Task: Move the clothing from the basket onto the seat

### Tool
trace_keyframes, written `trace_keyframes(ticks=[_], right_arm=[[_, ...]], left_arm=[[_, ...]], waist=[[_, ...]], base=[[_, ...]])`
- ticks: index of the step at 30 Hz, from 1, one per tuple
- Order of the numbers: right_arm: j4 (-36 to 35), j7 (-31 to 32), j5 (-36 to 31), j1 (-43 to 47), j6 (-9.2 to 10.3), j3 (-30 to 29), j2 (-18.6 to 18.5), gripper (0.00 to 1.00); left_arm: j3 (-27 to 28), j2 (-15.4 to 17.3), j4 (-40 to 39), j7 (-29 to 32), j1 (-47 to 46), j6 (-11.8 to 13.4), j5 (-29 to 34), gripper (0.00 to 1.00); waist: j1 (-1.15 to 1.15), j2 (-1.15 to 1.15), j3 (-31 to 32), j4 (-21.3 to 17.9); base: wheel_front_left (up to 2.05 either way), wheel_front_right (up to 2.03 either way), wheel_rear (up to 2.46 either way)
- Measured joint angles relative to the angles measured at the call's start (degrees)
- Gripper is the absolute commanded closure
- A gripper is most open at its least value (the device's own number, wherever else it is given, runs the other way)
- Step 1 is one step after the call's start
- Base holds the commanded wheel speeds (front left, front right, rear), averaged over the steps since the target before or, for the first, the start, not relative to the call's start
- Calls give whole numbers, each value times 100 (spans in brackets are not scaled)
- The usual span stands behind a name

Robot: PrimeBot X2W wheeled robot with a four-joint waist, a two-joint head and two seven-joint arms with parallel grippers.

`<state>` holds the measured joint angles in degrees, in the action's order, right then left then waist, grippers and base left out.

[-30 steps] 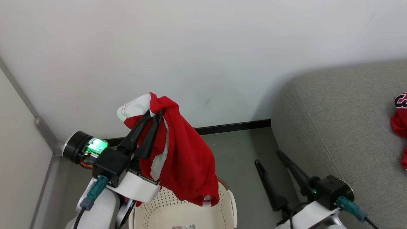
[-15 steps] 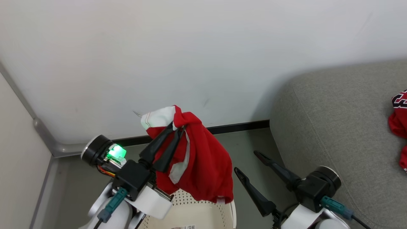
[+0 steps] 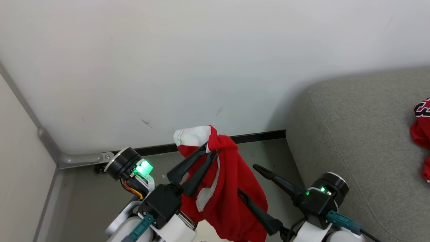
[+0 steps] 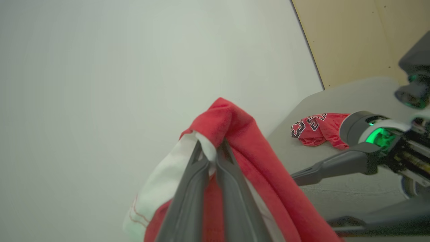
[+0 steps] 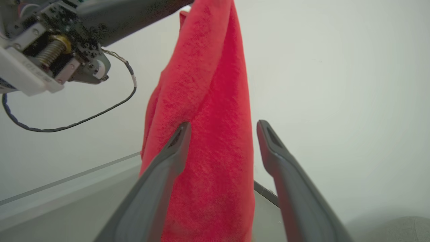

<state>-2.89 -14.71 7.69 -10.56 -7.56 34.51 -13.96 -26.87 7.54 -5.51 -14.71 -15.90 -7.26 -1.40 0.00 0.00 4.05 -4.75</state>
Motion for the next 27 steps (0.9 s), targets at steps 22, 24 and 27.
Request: trace_keyframes(ticks=[22, 24, 27], right_arm=[[420, 0, 189, -290, 1, 765, -225, 0], [489, 1, 189, -293, 0, 768, -220, 0], [549, 1, 188, -324, 1, 787, -190, 0]], left_arm=[[-801, -3, -278, 0, -198, -3, -8, 100], [-917, -3, -309, 0, -257, -3, -9, 100], [-1139, 10, -333, 0, -306, -4, -15, 100]], waist=[[0, 0, -67, -3], [0, 0, -70, -4], [0, 0, -74, -1]], base=[[0, 0, 0], [0, 0, 0], [0, 0, 0]])
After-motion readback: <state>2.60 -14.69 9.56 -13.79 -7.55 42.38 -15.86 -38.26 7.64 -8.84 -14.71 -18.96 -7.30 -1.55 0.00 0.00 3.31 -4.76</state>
